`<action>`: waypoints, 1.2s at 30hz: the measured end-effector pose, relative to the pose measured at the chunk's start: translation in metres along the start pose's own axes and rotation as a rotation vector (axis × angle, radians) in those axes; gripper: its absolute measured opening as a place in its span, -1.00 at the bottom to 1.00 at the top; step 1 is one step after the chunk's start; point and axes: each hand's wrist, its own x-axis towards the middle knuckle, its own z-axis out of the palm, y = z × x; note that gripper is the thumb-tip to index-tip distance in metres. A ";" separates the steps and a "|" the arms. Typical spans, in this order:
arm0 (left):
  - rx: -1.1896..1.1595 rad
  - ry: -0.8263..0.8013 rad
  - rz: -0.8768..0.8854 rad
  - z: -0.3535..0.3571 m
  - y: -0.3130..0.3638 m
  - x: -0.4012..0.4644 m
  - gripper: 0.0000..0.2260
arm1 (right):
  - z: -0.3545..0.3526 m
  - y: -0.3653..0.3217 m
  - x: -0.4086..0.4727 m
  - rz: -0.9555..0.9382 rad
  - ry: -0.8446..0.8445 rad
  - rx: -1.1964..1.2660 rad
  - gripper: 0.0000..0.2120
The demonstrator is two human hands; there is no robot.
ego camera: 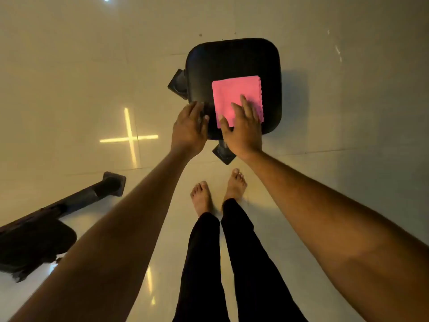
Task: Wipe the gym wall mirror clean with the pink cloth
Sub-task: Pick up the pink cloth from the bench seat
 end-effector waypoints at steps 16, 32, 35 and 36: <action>0.084 0.020 0.105 0.038 -0.037 0.044 -0.51 | 0.054 0.025 0.054 -0.090 0.311 -0.167 -0.58; -0.352 0.096 0.187 -0.127 0.122 -0.076 -0.61 | -0.163 -0.060 -0.080 0.436 0.061 0.917 -0.70; -0.368 0.046 0.340 -0.171 0.178 -0.126 -0.65 | -0.234 -0.077 -0.137 0.453 0.135 1.017 -0.76; -0.354 0.028 0.401 -0.183 0.198 -0.142 -0.67 | -0.257 -0.080 -0.157 0.465 0.166 1.060 -0.76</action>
